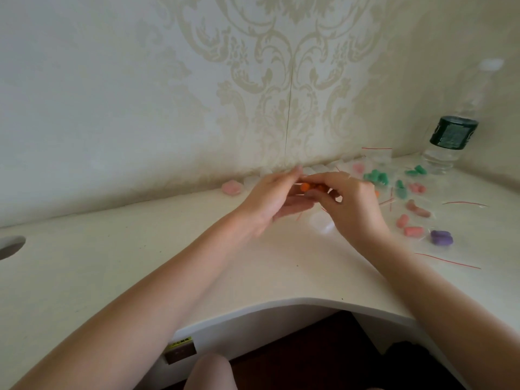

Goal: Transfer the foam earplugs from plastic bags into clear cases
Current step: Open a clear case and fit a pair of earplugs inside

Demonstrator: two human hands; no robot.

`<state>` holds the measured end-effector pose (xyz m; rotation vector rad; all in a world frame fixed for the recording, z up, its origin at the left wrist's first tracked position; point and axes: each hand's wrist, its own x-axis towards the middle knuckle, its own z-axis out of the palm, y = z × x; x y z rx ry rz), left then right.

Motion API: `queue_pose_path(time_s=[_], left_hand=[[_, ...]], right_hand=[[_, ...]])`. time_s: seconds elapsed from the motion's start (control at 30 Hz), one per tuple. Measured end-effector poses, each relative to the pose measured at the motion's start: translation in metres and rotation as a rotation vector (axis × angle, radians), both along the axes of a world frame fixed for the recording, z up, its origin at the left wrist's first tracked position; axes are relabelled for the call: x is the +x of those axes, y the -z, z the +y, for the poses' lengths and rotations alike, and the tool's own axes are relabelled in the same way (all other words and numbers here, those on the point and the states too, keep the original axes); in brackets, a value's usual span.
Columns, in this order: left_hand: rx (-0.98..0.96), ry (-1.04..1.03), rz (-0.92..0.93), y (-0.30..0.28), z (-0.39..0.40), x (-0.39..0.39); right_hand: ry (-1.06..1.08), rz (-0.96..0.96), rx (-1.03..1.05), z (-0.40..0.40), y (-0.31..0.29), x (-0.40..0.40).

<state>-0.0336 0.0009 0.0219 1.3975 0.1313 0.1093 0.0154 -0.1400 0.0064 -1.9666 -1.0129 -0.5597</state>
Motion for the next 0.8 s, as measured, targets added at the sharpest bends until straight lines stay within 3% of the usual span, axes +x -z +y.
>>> queue_pose_path(time_s=[0.1, 0.23, 0.37, 0.5, 0.57, 0.7, 0.8], left_hand=[[-0.294, 0.118, 0.095, 0.001, -0.007, -0.003], [-0.617, 0.146, 0.156, 0.0, -0.007, -0.006], [-0.756, 0.076, 0.198, 0.004, -0.006, -0.003], [-0.872, -0.047, 0.176, 0.006, 0.003, 0.005], [-0.765, -0.12, 0.146, 0.003, 0.005, 0.006], [-0.143, -0.247, 0.108, 0.004, 0.007, 0.009], [0.147, -0.207, 0.098, 0.007, 0.01, 0.008]], right_hand=[[0.0, -0.094, -0.019, 0.001, 0.001, 0.0], [0.036, -0.042, -0.046, 0.004, 0.001, 0.001], [-0.021, 0.004, -0.183, 0.006, 0.005, 0.005], [-0.042, 0.134, -0.093, 0.0, -0.002, 0.006], [0.05, 0.191, -0.14, -0.011, -0.008, 0.009], [0.21, 0.137, -0.714, -0.022, -0.01, 0.012], [0.162, 0.156, -0.739, -0.019, -0.005, 0.012]])
